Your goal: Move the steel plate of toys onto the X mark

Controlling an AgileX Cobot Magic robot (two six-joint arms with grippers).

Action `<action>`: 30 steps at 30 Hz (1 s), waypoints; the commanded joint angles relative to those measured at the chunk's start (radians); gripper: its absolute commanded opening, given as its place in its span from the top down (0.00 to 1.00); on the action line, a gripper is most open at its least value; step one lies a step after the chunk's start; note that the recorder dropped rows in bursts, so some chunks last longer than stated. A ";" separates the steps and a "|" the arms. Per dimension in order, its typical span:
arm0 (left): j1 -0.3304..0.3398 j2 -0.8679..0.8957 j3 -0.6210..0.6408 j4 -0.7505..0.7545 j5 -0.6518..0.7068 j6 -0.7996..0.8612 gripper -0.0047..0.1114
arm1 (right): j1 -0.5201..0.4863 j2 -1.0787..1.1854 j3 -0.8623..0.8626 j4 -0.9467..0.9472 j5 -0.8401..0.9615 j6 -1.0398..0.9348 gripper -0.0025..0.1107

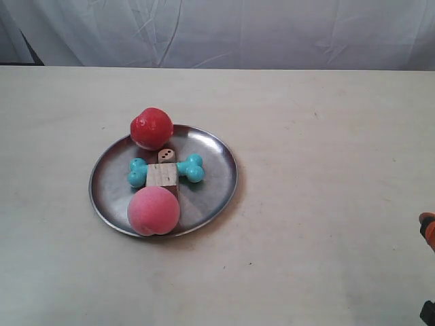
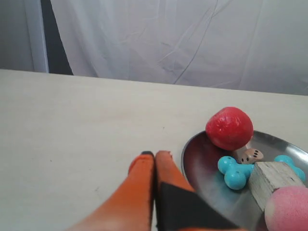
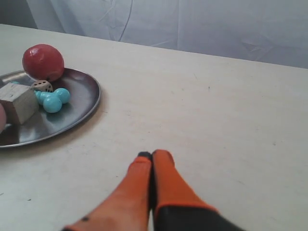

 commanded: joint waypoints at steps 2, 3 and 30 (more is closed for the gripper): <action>0.002 -0.007 0.016 -0.052 -0.020 -0.012 0.96 | -0.002 -0.004 0.001 0.000 -0.005 -0.003 0.98; 0.002 -0.007 0.016 -0.052 -0.018 -0.012 0.96 | -0.002 -0.004 0.001 0.000 -0.005 -0.003 0.98; 0.002 -0.007 0.016 -0.043 -0.022 -0.010 0.96 | -0.002 -0.004 0.001 0.002 -0.003 -0.003 0.98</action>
